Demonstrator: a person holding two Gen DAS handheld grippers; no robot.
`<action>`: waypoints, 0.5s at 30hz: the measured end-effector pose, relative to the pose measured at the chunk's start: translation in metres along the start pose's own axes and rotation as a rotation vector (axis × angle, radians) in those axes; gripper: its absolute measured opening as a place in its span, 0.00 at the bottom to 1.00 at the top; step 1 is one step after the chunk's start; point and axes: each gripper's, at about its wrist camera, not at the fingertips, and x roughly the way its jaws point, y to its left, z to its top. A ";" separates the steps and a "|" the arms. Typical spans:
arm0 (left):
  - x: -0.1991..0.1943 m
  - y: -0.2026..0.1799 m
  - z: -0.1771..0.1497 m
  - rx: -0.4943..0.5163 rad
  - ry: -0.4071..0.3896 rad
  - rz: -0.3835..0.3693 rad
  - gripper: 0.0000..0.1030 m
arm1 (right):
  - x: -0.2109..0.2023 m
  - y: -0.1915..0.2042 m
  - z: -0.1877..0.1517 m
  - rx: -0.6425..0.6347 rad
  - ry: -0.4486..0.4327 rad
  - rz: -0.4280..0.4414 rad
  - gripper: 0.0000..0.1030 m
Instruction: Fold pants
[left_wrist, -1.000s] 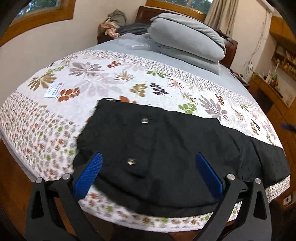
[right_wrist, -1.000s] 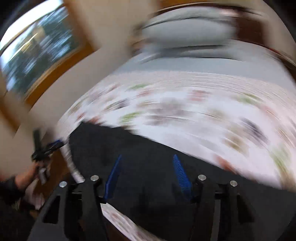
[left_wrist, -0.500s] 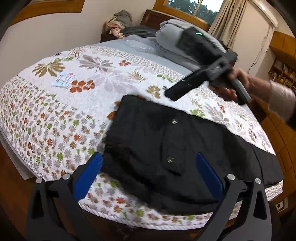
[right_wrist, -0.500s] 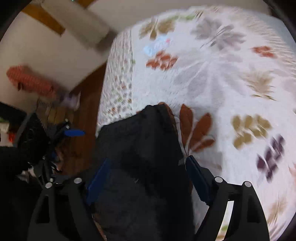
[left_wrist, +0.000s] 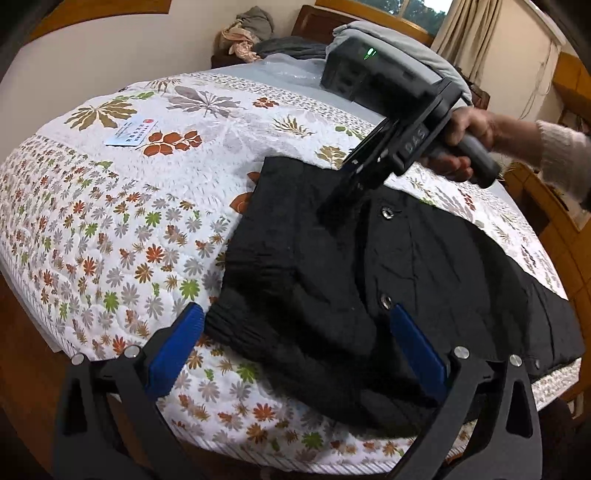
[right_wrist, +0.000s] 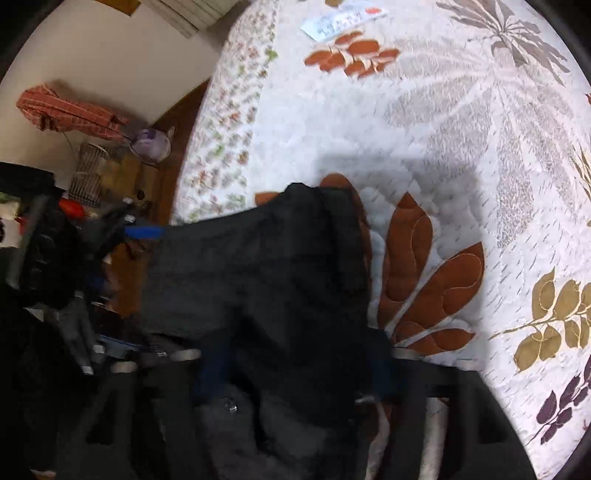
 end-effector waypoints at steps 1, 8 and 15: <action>0.002 0.001 0.000 -0.014 0.006 0.003 0.98 | -0.004 0.004 -0.001 -0.015 -0.006 -0.010 0.32; 0.009 0.004 0.020 -0.072 -0.027 -0.005 0.98 | -0.033 0.015 0.005 -0.057 -0.059 -0.055 0.20; 0.003 0.022 0.058 -0.052 -0.124 0.144 0.98 | -0.053 0.008 0.053 -0.047 -0.202 -0.118 0.20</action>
